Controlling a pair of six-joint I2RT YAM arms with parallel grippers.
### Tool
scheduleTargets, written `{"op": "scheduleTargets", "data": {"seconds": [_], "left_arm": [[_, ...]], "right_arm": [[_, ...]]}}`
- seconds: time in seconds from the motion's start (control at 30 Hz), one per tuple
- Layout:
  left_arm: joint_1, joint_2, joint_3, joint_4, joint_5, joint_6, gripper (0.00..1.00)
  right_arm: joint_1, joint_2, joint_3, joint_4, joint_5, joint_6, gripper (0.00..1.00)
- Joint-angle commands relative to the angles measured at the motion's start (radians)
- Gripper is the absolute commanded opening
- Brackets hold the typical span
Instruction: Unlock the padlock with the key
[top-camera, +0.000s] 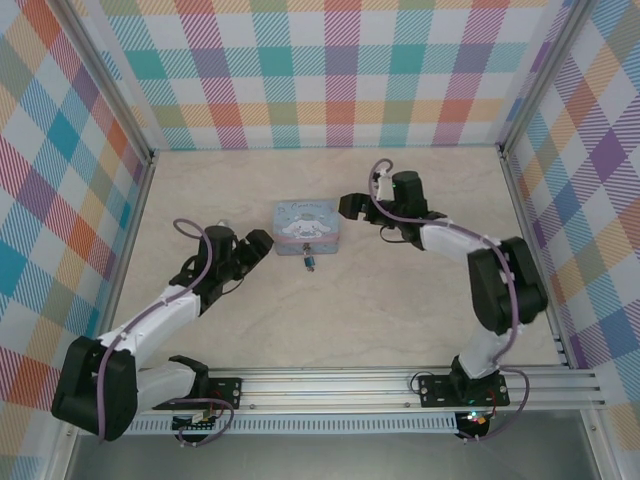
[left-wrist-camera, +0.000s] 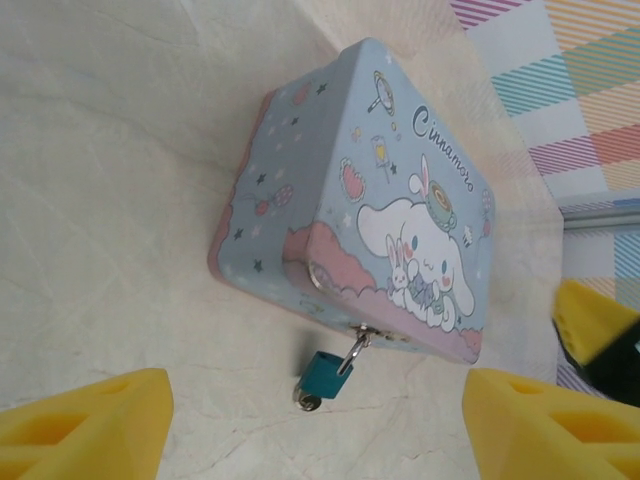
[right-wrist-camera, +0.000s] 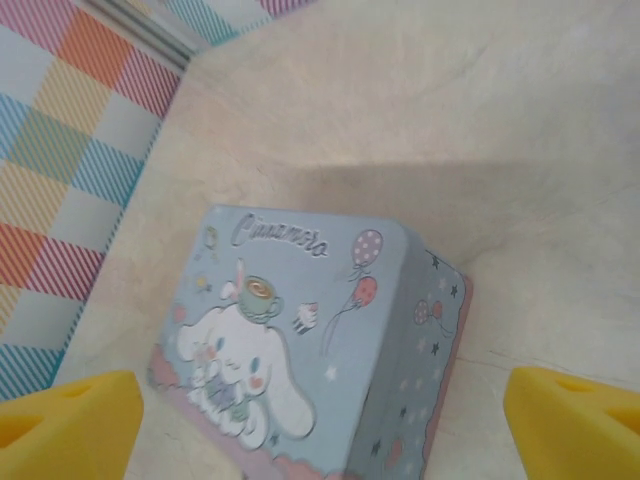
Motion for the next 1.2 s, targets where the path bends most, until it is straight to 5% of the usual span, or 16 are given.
{"op": "scheduleTargets", "data": {"seconds": [0.0, 0.23, 0.47, 1.17], "left_arm": [[0.049, 0.07, 0.071, 0.061, 0.136, 0.055, 0.79], [0.092, 0.285, 0.281, 0.063, 0.281, 0.127, 0.8], [0.092, 0.465, 0.475, 0.053, 0.381, 0.16, 0.78], [0.091, 0.698, 0.627, 0.066, 0.502, 0.142, 0.73]], "right_arm": [[0.008, -0.098, -0.092, -0.018, 0.0, 0.041, 0.9], [0.128, -0.195, -0.272, 0.055, 0.068, 0.234, 0.76], [0.283, -0.079, -0.289, 0.177, 0.207, 0.347, 0.63], [0.364, 0.195, -0.202, 0.307, 0.275, 0.428, 0.43]]}}
